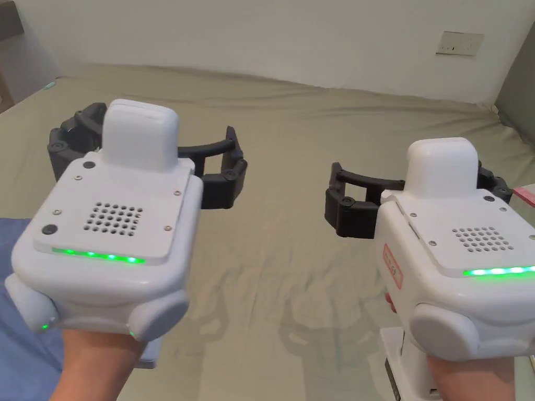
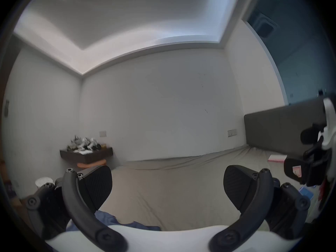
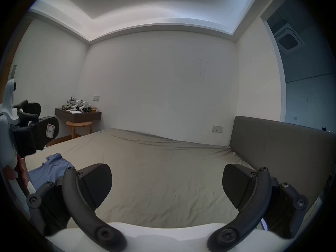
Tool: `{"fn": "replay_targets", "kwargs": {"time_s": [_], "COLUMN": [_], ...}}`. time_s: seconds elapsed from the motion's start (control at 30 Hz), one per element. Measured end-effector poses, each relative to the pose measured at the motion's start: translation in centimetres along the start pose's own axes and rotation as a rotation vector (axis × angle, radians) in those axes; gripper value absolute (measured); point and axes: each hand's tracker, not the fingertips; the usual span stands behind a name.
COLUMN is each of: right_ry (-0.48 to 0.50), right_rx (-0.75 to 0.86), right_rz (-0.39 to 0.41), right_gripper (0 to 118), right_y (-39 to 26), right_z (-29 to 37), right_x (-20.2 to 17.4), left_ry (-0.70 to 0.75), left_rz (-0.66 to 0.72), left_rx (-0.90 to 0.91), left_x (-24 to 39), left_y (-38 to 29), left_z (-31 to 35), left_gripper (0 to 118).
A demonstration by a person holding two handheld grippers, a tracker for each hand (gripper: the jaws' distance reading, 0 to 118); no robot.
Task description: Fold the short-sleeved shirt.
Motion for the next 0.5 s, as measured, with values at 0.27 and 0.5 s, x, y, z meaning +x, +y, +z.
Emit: {"fn": "replay_targets", "kwargs": {"time_s": [0.27,0.5], "right_ry": [-0.036,0.002], "right_rx": [0.027,0.027], "right_rz": [-0.004,-0.012], "right_gripper": [118,118], "right_y": [0.2,0.4], "right_z": [0.7,1.4], "right_x": [-0.4,-0.2], "left_ry": [0.025,0.009], "left_rz": [-0.024,0.053], "left_rx": [-0.019,-0.021], "left_x": [0.5,0.3], "left_y": [-0.1,0.2], "left_z": [-0.1,0.1], "left_gripper": [118,118]}}
